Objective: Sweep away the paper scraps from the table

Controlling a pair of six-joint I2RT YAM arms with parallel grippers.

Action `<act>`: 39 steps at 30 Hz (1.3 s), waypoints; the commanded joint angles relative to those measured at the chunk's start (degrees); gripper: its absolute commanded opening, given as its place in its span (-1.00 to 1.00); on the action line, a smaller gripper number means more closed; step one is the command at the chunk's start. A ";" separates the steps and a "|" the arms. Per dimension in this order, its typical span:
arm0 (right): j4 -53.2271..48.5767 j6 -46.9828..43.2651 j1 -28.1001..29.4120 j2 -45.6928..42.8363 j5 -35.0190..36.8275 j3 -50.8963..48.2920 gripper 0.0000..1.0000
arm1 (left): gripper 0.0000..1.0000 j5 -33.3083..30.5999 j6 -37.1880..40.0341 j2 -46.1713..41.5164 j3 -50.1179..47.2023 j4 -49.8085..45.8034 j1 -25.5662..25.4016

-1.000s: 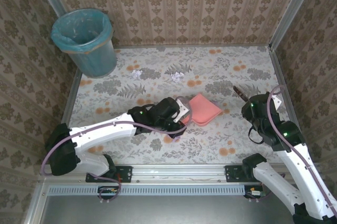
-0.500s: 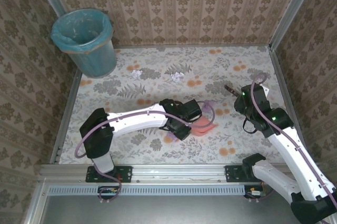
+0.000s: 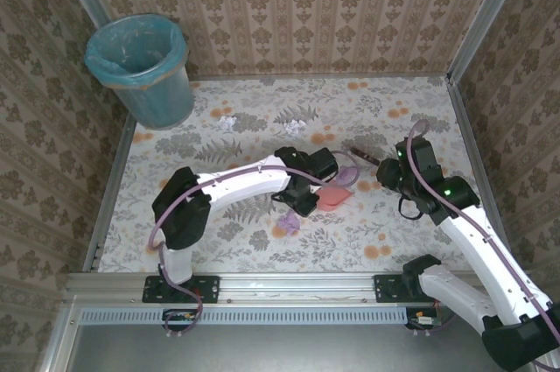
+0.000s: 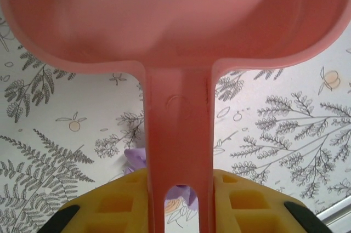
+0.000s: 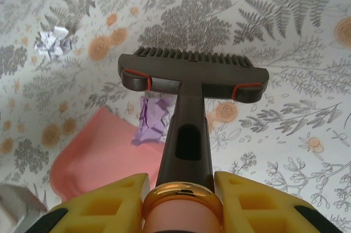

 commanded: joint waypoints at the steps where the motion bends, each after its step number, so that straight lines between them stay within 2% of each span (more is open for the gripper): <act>1: 1.30 -1.69 0.41 0.25 -4.54 -0.35 -1.00 | -1.00 1.06 0.44 2.48 2.28 -2.00 0.78; 12: -3.48 -1.99 3.74 -3.86 -12.89 -2.26 -1.00 | -1.00 -0.16 1.64 4.89 2.27 1.80 1.66; 18: -6.82 -0.38 8.10 -5.64 -16.22 -2.16 -1.00 | -1.00 0.07 2.28 4.85 0.12 5.10 1.87; 23: -9.33 1.51 11.51 -8.82 -11.84 -1.35 -1.00 | -1.00 -0.13 2.81 4.09 -1.25 7.34 1.88; 29: -10.07 3.65 11.54 -14.29 -4.41 -1.85 -1.00 | -1.00 -1.28 3.31 1.36 -3.77 10.59 1.49; 39: -9.13 6.73 11.51 -18.91 2.46 -1.58 -1.00 | -1.00 -6.01 4.53 -4.47 -8.46 17.13 -0.44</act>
